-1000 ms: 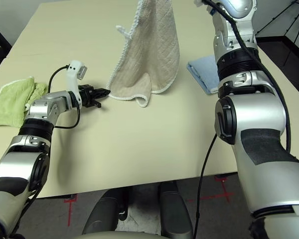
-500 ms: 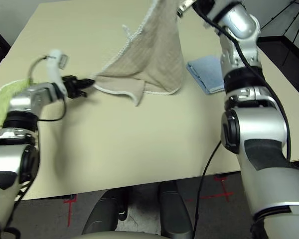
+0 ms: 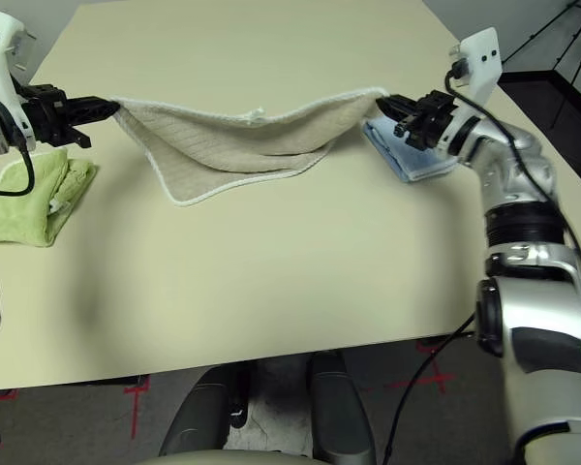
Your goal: Fold the towel and set it aside.
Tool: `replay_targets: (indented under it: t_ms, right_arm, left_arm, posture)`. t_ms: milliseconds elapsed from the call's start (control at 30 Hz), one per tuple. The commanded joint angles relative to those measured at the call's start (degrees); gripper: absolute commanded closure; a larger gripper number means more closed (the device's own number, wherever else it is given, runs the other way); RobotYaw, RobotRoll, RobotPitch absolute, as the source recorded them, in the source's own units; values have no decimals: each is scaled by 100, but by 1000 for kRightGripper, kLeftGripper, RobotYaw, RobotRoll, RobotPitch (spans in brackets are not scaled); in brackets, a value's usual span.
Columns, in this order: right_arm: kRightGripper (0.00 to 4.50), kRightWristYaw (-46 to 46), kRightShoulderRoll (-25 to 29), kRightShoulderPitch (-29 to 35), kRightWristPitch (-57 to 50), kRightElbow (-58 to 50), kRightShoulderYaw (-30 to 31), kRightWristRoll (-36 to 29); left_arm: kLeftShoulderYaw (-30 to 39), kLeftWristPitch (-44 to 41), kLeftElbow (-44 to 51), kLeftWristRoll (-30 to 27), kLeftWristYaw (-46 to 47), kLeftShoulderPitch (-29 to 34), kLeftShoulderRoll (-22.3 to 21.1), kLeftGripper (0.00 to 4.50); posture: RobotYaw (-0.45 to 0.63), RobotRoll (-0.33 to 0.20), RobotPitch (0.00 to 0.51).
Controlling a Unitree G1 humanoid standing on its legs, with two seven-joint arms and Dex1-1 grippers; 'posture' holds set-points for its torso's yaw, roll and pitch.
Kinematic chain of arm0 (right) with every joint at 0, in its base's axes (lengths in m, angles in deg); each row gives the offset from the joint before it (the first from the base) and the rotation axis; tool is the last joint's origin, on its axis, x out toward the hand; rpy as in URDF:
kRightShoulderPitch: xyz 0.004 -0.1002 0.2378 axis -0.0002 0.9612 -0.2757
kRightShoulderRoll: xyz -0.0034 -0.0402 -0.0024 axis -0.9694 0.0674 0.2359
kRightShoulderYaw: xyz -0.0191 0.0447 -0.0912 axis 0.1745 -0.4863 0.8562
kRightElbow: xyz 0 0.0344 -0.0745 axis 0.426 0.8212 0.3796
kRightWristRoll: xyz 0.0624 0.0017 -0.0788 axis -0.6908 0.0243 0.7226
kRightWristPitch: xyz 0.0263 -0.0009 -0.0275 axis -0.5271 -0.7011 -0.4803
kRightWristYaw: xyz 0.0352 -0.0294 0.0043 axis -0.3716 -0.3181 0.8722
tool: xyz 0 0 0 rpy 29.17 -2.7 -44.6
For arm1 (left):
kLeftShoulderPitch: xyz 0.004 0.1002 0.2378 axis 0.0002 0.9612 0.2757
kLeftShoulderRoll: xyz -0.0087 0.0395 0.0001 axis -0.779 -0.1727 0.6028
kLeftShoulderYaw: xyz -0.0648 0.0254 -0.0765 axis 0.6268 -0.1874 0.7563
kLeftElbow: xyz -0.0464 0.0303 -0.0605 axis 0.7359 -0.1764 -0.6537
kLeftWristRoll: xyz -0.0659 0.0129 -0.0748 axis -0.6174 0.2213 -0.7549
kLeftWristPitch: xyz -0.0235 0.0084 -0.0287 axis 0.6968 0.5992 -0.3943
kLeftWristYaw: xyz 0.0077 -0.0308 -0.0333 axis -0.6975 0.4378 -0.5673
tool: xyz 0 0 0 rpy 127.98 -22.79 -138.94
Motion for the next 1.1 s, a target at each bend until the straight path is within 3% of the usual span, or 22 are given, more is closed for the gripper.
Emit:
replay_targets:
  t_ms: [33,200,333,367,500,600,667,767,833,900,967,1100]
  right_arm:
    - [4500,897,194,-281,-54,448,393,285]
    - [4500,1742,289,-523,465,1008,869,828]
    - [4500,1845,187,-599,926,1203,1040,1158]
    - [4500,1627,128,-625,1116,1268,1049,1270]
    - [4500,-1475,-338,-1012,2633,1909,754,1837]
    - [4500,-3440,-748,-1536,3414,2354,-157,1329]
    - [4500,-3782,-867,-1678,3716,2490,-466,1156]
    - [4500,-3308,-1031,-1541,4028,2481,-566,1068]
    - [4500,-2321,-1109,-1210,4226,2282,-438,1016]
    - [4500,-1350,-1096,-880,4086,2061,-296,974]
    - [4500,-458,-955,-500,4125,1777,0,1096]
    - [4500,1048,-488,376,4137,1089,671,1397]
  left_arm:
    - [-372,121,-227,228,-718,-28,-178,4477]
    - [-721,283,-251,414,-1553,138,-369,4477]
    - [-834,702,-681,759,-1439,-82,-333,4477]
    - [-828,929,-934,919,-1137,-240,-276,4477]
    - [-588,2528,-2247,1597,1690,-1085,173,4477]
    - [-332,3760,-2815,1754,3448,-1521,478,4477]
    - [-195,4301,-2995,1775,4101,-1686,626,4477]
    - [-17,4794,-3092,1716,4487,-1732,793,4477]
    - [-133,4891,-3054,1799,4016,-1508,773,4477]
    - [-730,4569,-2868,2081,2008,-983,557,4477]
    - [-1007,4258,-2427,2078,680,-438,279,4477]
    - [-1108,3594,-1480,1884,-861,187,-127,4477]
  posture:
    - [11,0,191]
    - [12,0,197]
    - [10,0,200]
    - [10,0,199]
    - [6,0,198]
    - [6,0,198]
    - [5,0,198]
    - [6,0,201]
    - [0,0,203]
    - [0,0,202]
    - [-1,0,205]
    - [-6,0,211]
